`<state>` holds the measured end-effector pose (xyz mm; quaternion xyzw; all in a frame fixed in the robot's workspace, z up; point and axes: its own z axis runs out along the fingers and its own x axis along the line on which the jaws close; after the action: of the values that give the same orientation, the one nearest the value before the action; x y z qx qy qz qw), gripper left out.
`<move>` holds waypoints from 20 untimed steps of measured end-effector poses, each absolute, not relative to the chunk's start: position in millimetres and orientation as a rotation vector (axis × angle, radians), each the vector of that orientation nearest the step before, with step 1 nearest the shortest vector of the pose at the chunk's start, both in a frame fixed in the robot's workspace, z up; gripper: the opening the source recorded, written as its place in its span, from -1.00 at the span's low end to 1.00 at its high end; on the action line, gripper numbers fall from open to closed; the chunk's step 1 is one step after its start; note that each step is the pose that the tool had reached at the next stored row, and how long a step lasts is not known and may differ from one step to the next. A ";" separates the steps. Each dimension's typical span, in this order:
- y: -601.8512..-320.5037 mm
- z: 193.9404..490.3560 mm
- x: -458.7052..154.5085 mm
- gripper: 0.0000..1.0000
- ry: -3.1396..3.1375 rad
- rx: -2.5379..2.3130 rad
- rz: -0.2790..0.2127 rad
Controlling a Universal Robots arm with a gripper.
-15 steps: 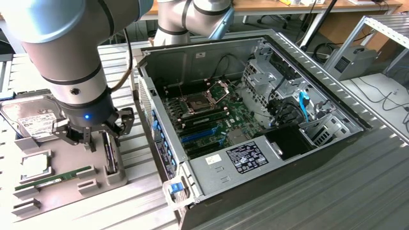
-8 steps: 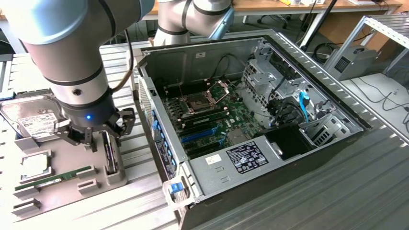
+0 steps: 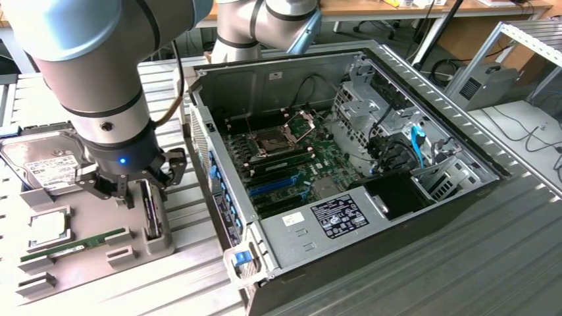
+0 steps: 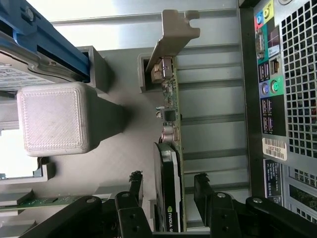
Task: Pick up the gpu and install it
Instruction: 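Pick up the gpu and move the gpu toward the slot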
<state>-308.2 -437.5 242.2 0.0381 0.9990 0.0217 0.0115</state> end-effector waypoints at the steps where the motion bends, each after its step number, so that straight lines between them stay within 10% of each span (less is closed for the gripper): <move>1: -437.5 242.2 -307.8 0.08 3.116 0.118 0.068; 20: -437.5 242.2 -307.3 0.05 3.116 0.119 0.068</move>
<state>-307.3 -437.5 242.2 0.0380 0.9990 0.0217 0.0115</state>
